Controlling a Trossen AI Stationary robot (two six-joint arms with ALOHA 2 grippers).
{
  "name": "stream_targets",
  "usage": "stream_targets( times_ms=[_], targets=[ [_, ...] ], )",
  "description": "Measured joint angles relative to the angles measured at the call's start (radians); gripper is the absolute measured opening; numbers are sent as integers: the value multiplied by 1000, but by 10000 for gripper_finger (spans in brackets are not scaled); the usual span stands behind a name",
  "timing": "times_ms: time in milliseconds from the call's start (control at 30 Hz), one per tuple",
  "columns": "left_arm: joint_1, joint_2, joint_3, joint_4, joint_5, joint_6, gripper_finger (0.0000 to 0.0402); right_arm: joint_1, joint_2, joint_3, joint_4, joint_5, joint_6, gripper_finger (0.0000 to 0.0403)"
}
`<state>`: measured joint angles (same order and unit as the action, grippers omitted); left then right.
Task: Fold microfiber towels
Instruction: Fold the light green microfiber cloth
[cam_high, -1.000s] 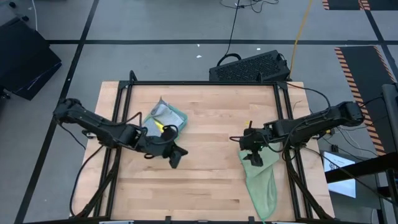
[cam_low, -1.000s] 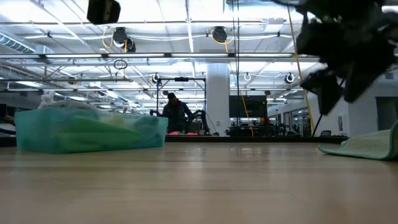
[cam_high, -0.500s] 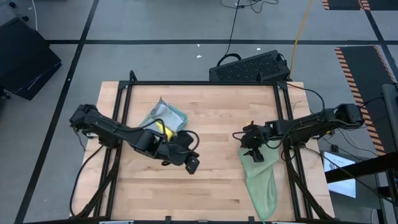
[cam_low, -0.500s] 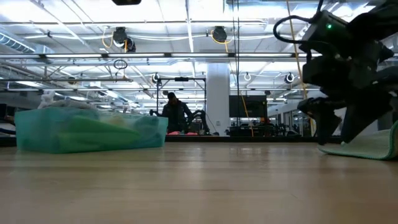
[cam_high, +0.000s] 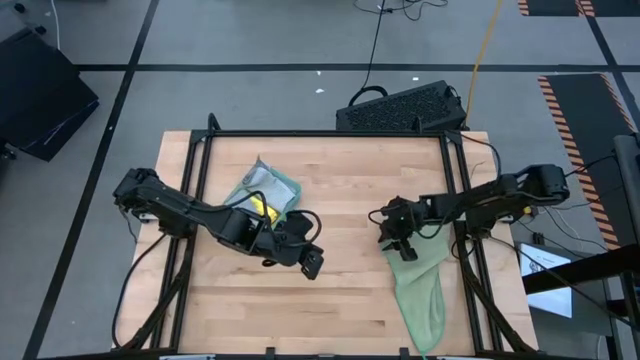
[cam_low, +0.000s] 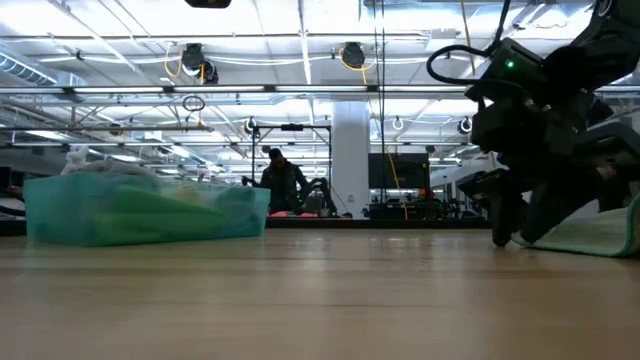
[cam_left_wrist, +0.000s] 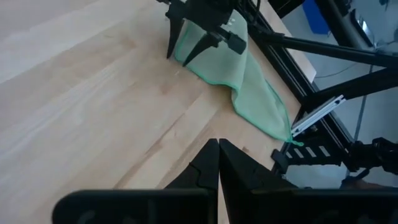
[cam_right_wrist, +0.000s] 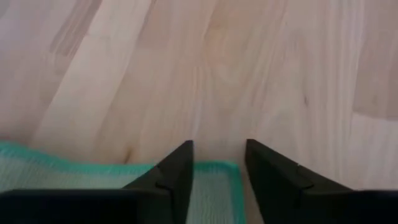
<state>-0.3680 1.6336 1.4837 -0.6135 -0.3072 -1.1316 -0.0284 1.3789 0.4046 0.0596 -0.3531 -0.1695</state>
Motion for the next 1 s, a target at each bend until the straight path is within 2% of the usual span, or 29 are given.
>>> stream_targets(
  times_ms=[200,267,467,733,833,1000],
  targets=[
    [6,0,0,-2,1,31,12,2,30,-1,69,24,53,31],
    [12,0,0,-2,0,52,12,2,21,-2,67,32,90,9],
    [33,0,0,-11,-35,122,12,6,-93,-4,15,-8,190,2],
    [78,0,0,-43,-43,193,12,4,-297,9,-67,8,254,6],
    [86,0,0,-43,-43,211,12,4,-310,9,-141,11,205,27],
    [88,0,0,-45,-43,213,12,3,-249,8,-187,13,76,92]
  ],
)
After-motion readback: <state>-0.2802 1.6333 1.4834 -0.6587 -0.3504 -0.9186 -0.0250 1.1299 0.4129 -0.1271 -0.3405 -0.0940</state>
